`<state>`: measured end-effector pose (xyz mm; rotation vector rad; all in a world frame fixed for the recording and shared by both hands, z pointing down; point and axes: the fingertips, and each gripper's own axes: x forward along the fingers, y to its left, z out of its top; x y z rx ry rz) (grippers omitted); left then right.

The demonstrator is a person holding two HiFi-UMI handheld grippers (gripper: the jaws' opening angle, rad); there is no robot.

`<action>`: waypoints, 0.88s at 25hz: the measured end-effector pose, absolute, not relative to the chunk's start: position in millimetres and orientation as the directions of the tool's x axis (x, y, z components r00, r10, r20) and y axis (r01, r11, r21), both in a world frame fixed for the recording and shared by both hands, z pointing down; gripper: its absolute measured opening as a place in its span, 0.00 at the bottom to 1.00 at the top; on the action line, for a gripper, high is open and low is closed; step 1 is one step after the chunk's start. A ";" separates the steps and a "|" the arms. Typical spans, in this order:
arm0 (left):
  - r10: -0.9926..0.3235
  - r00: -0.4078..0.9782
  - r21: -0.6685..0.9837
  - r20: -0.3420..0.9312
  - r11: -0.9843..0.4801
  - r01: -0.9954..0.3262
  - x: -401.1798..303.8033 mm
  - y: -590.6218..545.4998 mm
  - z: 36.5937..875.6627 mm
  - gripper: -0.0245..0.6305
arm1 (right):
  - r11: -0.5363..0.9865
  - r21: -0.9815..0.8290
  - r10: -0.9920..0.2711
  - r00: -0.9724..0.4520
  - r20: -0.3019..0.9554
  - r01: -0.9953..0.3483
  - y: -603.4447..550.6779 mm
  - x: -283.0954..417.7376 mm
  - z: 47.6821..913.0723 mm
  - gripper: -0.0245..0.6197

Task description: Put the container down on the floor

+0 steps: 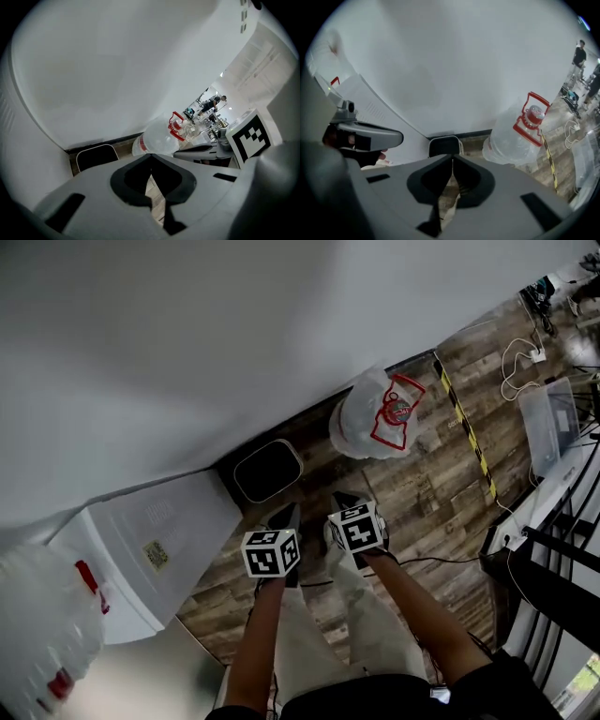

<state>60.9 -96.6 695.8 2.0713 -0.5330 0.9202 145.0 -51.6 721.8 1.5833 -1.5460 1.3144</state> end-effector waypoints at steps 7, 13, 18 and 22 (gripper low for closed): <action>-0.091 0.656 0.500 0.749 -0.572 -0.650 63.2 -96.8 644.2 0.06 | -0.139 -0.261 -0.448 -0.175 0.877 -0.955 -64.9 144.8 665.8 0.09; -0.135 0.694 0.508 0.707 -0.587 -0.631 80.7 -104.4 585.9 0.06 | -0.095 -0.251 -0.495 -0.173 0.851 -0.963 -75.9 149.9 612.8 0.09; -0.194 0.713 0.498 0.674 -0.593 -0.633 87.1 -111.2 537.5 0.06 | -0.079 -0.258 -0.544 -0.175 0.821 -0.963 -85.2 153.6 566.8 0.09; -0.218 0.720 0.474 0.659 -0.623 -0.623 86.7 -106.9 503.7 0.06 | -0.065 -0.278 -0.585 -0.189 0.789 -0.958 -85.7 152.1 529.2 0.09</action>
